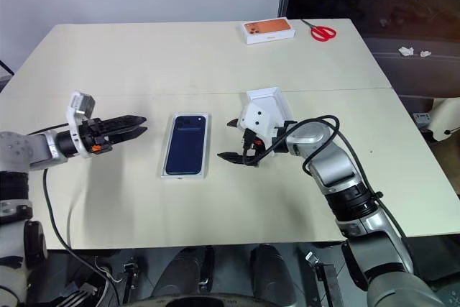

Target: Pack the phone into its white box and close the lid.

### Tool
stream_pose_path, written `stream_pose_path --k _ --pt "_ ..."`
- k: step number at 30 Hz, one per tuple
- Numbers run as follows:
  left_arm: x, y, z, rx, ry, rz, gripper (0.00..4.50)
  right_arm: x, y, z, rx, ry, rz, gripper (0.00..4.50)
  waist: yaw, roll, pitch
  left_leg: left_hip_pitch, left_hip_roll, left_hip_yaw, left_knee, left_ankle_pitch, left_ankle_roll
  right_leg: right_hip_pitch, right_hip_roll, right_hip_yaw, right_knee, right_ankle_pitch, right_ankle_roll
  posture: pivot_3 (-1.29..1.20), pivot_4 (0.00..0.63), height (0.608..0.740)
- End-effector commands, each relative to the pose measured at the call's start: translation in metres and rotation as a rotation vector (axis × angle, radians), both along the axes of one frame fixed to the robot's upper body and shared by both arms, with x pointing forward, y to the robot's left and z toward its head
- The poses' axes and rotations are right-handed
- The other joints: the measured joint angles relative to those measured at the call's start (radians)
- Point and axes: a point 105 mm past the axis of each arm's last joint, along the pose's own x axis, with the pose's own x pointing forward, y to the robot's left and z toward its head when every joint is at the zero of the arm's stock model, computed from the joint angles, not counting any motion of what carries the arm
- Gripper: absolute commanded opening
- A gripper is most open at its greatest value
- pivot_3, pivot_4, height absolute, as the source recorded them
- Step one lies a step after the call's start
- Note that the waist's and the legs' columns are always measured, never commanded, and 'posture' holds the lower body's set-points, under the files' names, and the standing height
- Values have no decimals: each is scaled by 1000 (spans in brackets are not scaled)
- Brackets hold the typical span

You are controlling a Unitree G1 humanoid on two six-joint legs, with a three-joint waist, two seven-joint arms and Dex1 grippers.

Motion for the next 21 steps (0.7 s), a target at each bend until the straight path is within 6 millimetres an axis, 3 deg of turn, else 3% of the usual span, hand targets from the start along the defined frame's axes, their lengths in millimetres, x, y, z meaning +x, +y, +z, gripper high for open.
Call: stream_pose_path --k 1,8,14,21 --pt "3 11 7 -5 -39 85 3562 3 13 7 23 -52 7 3584 1 0 0 0 0 0 0 0 0 0 0 0 0 0 0 0 150 740" --pt "1 2 -29 96 12 133 28 22 16 -11 -47 -120 -58 20 3 0 0 0 0 0 0 0 0 0 0 0 0 0 0 0 150 740" --pt "11 -20 -54 209 27 137 28 29 20 -21 -113 -163 -65 20 2 0 0 0 0 0 1 1 -1 0 0 0 0 0 0 0 150 740" --pt "9 -61 -76 253 47 5 28 22 30 -29 -109 -153 -50 20 5 0 0 0 -1 0 1 1 -2 1 0 0 0 0 0 0 150 740"
